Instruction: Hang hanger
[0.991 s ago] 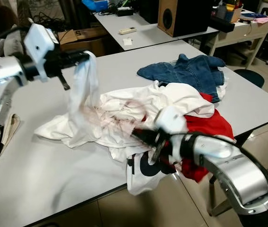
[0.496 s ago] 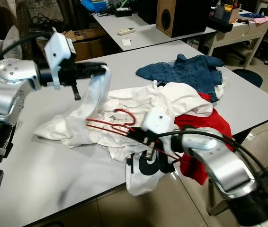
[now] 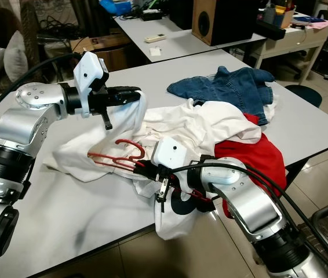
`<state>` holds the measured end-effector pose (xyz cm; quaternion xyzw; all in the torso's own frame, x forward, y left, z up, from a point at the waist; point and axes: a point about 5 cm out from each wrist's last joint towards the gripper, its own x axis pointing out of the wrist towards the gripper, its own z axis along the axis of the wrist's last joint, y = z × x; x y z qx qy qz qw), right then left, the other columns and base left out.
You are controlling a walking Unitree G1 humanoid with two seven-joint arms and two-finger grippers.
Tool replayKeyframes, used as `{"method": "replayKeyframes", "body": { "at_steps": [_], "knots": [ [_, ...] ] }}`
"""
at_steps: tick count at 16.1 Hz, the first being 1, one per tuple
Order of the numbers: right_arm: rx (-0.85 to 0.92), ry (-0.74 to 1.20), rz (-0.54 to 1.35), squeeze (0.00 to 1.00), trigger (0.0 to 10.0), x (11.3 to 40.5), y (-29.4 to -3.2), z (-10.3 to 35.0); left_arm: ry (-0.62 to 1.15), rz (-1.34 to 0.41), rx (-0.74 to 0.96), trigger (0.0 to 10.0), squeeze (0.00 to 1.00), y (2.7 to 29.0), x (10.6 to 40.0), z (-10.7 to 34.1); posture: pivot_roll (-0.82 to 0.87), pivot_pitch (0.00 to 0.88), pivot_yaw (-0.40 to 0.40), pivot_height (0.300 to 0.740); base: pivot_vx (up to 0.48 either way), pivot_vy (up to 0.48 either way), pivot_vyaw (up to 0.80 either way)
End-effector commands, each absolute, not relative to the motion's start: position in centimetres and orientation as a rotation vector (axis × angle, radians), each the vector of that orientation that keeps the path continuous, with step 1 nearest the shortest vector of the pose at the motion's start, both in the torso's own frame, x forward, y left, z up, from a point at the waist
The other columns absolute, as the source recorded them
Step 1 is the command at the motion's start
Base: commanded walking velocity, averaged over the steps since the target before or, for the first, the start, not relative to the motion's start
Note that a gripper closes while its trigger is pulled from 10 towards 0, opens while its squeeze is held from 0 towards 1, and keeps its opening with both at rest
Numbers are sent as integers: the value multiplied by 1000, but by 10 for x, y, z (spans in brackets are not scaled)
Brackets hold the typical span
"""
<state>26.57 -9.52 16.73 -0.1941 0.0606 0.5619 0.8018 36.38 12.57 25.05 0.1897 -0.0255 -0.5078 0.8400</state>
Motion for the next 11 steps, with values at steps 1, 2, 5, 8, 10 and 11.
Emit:
{"method": "replayKeyframes", "body": {
  "at_steps": [1, 2, 5, 8, 10, 11],
  "knots": [
    [-413, 99, 1193, 0, 10000, 267, -95, 172, -82, -1063, 405, 10000, 0, 127, 365, 260, 16, 0, 92, 740, 0, 0, 0],
    [-401, 96, 1183, 0, 10000, 268, -95, 172, -76, -1086, 387, 10000, 1000, 129, 364, 260, 16, 0, 93, 740, 0, 0, 0],
    [-387, 98, 1176, 0, 10000, 268, -95, 171, 2, -1152, 371, 10000, 1000, 130, 359, 251, 20, 0, 94, 740, 0, 0, 0],
    [-386, 111, 1187, 0, 10000, 267, -94, 169, 107, -1176, 390, 10000, 1000, 136, 356, 239, 22, 0, 95, 740, 0, 0, 0],
    [-393, 128, 1194, 0, 10000, 267, -96, 167, 178, -1139, 407, 10000, 1000, 145, 359, 235, 22, 0, 95, 740, 0, 0, 0],
    [-400, 137, 1192, 0, 10000, 267, -97, 166, 226, -1113, 436, 10000, 1000, 152, 360, 231, 22, 0, 95, 740, 0, 0, 0]
  ]
}}
